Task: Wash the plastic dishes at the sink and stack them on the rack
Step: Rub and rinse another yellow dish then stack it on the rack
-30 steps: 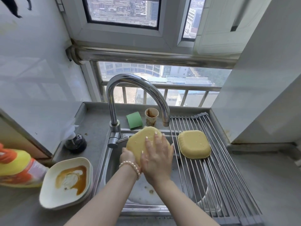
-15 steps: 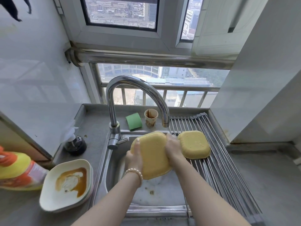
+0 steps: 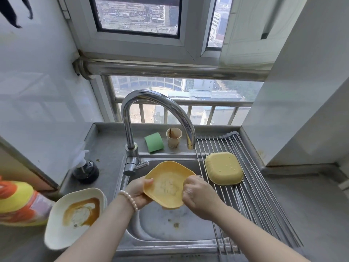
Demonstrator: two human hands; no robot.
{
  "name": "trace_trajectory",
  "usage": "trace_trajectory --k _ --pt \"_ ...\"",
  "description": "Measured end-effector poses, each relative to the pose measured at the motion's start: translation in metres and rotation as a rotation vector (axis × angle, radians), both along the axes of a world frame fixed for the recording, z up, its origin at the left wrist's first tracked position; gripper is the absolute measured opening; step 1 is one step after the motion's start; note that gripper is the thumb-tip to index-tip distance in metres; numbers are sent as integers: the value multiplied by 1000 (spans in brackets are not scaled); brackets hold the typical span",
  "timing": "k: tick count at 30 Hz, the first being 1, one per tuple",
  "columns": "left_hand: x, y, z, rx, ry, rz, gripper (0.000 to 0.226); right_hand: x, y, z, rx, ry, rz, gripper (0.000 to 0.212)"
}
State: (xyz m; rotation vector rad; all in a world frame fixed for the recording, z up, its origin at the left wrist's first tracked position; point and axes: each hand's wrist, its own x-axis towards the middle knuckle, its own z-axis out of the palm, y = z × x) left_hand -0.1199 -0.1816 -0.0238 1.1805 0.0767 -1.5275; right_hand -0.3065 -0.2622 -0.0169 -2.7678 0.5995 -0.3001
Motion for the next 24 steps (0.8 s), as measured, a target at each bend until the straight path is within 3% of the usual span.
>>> trace_trajectory --k 2,4,6,9,12,14,17,20,22,24 --pt "-12 3 -8 -1 -82 49 34 3 -1 -1 -62 432 8 74" --pt "-30 6 -11 -25 -98 70 34 14 1 1 5 647 -79 72" --pt "-47 7 -9 -95 -25 49 35 30 4 1 93 639 -166 79" --pt "-53 7 -4 -174 138 12 44 53 15 11 157 548 -138 71" --pt "-46 7 4 -224 325 5 61 59 21 20 445 416 -98 66" --pt "-41 5 4 -216 346 63 65 59 23 24 583 360 -50 64" --pt "-33 0 4 -109 273 98 74 53 35 28 617 400 53 76" --pt "-26 -1 6 -40 98 29 53 30 47 30 564 500 111 73" --pt "-21 1 2 -3 -127 14 39 12 46 31 516 512 122 60" --pt "-17 4 -1 71 -398 63 26 -1 40 29 313 586 118 52"
